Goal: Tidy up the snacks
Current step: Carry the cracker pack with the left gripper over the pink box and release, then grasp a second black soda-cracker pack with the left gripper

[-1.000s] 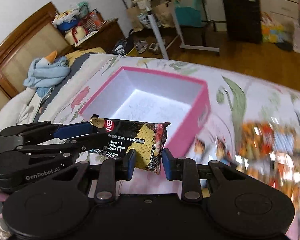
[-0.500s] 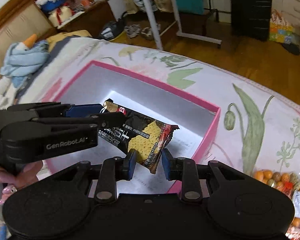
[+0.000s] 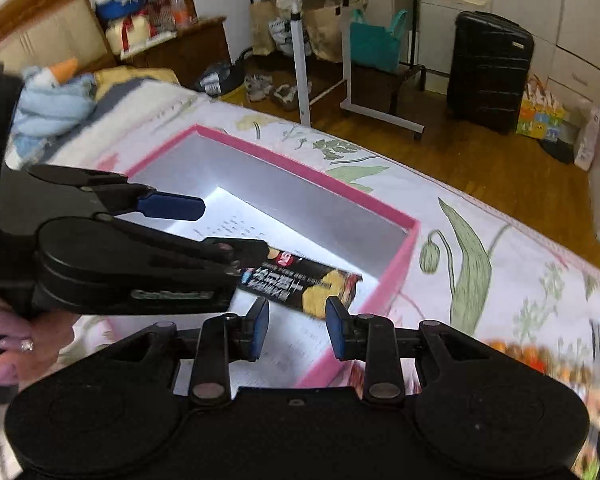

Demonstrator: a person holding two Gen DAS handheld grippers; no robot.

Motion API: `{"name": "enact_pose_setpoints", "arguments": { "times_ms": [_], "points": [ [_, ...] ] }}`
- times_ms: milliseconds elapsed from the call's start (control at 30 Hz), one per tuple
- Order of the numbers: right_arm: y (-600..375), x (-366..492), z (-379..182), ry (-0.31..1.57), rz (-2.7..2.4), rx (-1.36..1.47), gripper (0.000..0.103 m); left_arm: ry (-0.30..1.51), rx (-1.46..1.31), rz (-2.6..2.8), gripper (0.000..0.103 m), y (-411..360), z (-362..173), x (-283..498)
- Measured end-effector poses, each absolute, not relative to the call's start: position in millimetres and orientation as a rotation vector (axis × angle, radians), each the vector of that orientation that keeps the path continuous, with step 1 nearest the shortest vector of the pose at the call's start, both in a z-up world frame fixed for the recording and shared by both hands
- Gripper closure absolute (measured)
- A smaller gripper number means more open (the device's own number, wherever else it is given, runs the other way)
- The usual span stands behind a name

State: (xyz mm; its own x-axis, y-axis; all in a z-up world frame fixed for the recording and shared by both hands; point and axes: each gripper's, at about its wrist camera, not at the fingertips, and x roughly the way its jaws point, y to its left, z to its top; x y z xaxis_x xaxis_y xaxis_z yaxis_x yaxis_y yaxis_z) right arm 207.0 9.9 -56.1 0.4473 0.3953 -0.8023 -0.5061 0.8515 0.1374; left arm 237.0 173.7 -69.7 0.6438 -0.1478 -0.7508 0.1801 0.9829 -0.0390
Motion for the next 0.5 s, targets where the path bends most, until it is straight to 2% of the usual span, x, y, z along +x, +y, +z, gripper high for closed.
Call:
{"name": "enact_pose_setpoints", "arguments": {
  "times_ms": [333,500],
  "points": [
    [-64.8,140.8,-6.0,0.980,0.521,-0.010,0.054,0.773,0.079,-0.364,0.038,131.8,7.7,155.3],
    [-82.3,107.6,2.5,1.016,0.476,-0.041,0.045,0.756,0.025,-0.438,0.039,110.6,22.3,133.6]
  ]
}}
